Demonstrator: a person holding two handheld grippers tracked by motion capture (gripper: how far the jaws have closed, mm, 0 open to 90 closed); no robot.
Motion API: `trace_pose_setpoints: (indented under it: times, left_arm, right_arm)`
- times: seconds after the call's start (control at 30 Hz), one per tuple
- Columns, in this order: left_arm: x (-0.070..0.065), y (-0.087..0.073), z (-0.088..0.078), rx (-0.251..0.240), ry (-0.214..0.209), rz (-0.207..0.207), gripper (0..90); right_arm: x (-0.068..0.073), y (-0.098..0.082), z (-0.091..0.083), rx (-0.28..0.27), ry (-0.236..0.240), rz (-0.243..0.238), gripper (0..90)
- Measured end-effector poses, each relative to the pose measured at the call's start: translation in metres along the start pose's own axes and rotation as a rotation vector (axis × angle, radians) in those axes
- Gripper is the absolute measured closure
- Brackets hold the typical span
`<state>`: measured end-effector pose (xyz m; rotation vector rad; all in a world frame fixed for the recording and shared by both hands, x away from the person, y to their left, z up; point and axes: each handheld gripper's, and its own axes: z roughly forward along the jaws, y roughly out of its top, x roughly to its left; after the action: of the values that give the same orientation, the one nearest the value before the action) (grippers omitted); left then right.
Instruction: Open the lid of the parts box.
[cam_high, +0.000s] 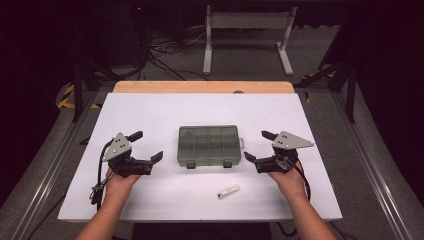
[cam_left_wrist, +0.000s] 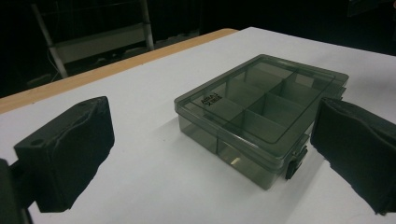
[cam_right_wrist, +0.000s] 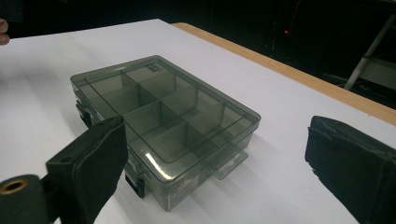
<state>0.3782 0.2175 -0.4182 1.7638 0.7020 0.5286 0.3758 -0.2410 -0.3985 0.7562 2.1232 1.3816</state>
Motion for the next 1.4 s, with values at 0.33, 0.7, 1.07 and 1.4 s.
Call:
trace_pose_setpoints:
  times: [0.33,0.7,1.07,1.4]
  left_arm:
    - [-0.001,0.000,0.020,0.017,-0.039,-0.006,0.9]
    - [-0.011,-0.001,0.033,0.073,-0.112,0.026,2.1]
    - [-0.009,-0.008,0.040,0.143,-0.140,0.028,9.0]
    - [-0.011,-0.018,0.050,0.216,-0.166,0.038,9.3]
  right_arm:
    - [0.000,0.003,0.016,0.006,0.030,0.004,4.5]
    - [0.001,0.003,0.019,-0.001,0.054,0.012,5.4]
    - [0.004,-0.005,0.026,0.102,0.090,0.007,12.4]
    - [0.005,-0.017,0.030,0.169,0.111,0.026,12.7]
